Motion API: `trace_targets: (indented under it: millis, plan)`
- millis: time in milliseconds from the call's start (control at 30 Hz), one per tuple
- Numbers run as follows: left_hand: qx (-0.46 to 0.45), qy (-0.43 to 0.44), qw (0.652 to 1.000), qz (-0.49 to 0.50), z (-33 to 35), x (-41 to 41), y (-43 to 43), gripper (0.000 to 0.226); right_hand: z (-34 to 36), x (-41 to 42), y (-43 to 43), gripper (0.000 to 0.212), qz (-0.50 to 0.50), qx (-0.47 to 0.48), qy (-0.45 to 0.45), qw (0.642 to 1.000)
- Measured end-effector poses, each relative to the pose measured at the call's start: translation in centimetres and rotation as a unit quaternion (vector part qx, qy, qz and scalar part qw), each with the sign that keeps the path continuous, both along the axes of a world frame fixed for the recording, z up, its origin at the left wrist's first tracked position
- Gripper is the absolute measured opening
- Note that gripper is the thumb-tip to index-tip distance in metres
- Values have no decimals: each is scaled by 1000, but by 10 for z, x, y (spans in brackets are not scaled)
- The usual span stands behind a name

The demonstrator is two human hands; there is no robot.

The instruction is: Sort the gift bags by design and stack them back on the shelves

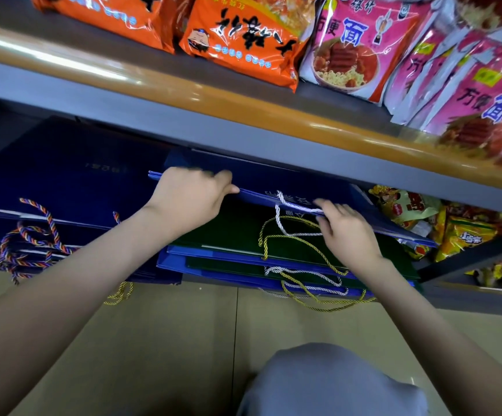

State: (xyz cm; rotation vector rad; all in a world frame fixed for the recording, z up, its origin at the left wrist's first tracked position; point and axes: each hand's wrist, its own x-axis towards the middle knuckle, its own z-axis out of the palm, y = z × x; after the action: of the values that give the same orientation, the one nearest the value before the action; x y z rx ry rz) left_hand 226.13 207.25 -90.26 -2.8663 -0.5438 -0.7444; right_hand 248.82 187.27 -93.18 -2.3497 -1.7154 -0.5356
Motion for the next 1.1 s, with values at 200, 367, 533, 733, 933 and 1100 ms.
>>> trace_targets:
  millis: [200,367,533,733,933,1100]
  plan:
    - [18,-3,999,-40,-2,3,-19,40,1,10,-2,31,5,21,-85,996]
    - [85,214,972,-39,-10,27,-48,80,-4,-6,2,27,55,67,-91,992]
    - [111,254,960,-43,-9,34,-37,88,-10,-23,-14,29,110,90,-126,982]
    - [72,127,988,-58,-22,26,-21,92,-32,-42,-25,60,123,-18,-102,987]
    - [33,1,986,-162,-24,21,-18,73,-37,-40,-14,65,1,-94,106,990]
    - [42,-25,980,-194,-25,24,-19,52,-30,-28,-12,74,-26,-141,31,989]
